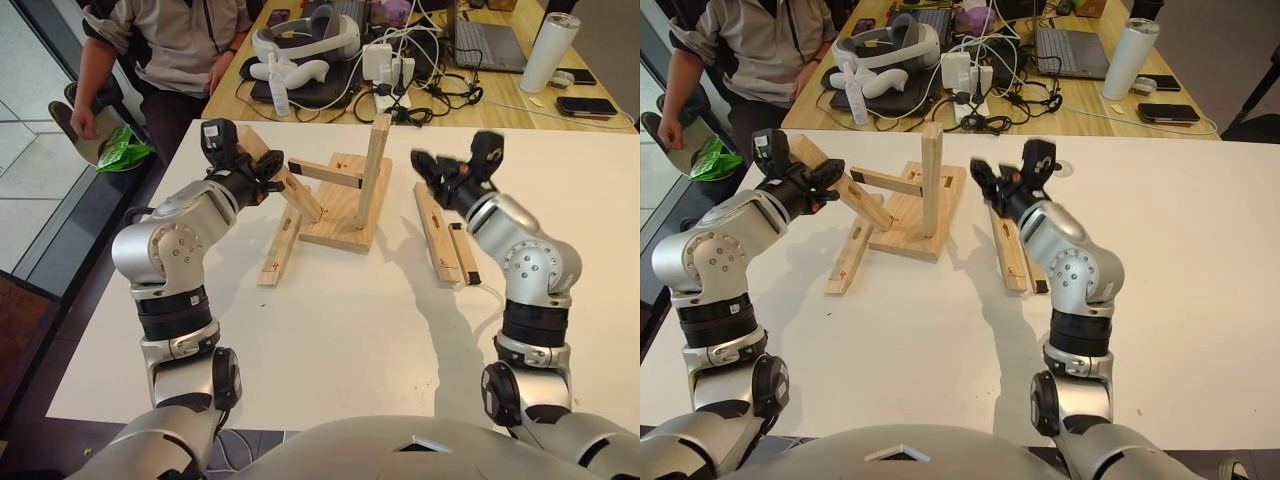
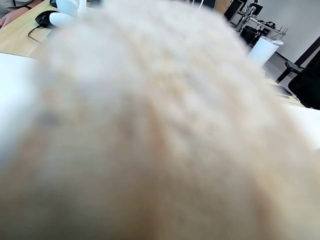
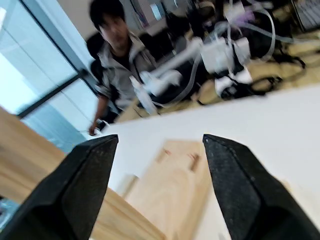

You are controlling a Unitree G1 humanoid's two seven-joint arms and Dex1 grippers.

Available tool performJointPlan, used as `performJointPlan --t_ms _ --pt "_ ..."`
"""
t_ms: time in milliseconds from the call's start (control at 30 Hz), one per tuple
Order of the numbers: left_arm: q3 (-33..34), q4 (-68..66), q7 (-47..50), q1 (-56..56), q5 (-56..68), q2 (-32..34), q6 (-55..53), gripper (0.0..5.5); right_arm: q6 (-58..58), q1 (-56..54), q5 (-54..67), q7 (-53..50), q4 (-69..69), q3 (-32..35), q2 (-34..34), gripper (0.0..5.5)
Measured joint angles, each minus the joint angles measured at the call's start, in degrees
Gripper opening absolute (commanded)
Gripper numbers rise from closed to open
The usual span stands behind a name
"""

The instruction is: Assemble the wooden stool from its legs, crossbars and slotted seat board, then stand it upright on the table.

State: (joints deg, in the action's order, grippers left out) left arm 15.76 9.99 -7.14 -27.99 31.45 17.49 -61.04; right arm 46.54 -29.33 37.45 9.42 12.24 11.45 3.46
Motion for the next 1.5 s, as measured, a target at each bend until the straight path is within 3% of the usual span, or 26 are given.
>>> performJointPlan --t_ms 200,333,567,800,967,1167,1500 --pt "-1.32 -0.02 -1.63 -0.04 -0.67 0.74 0.54 1.02 1.14 -9.77 10.39 19.02 -6.93 6.25 13.66 3.19" --pt "-1.86 -0.05 -2.16 -0.05 -1.01 0.78 0.93 1.02 1.78 -11.82 9.31 31.45 -9.67 0.15 20.57 3.19" --pt "-3.12 -0.69 -2.85 -0.6 -1.16 0.76 1.63 1.02 -2.88 -10.64 1.97 40.07 -11.64 -10.53 21.92 3.19" --pt "-3.53 -0.91 -3.55 -0.71 -1.48 0.78 1.85 1.02 -11.66 -9.25 -7.65 41.45 -14.52 -16.44 22.16 3.19" --pt "-3.62 -0.91 -3.7 -0.73 -1.55 0.83 1.84 1.02 -14.08 -9.01 -10.67 40.48 -15.58 -17.02 21.14 3.19" --pt "-4.04 -1.07 -4.21 -0.85 -1.62 1.18 1.9 1.02 -14.04 -8.57 -10.7 41.01 -15.83 -16.91 19.38 2.14" --pt "-3.82 -0.6 -4.74 -0.2 -1.57 1.49 2.05 1.02 -12.74 -6.74 -9.65 41.81 -13.43 -16.28 20.15 2.07"
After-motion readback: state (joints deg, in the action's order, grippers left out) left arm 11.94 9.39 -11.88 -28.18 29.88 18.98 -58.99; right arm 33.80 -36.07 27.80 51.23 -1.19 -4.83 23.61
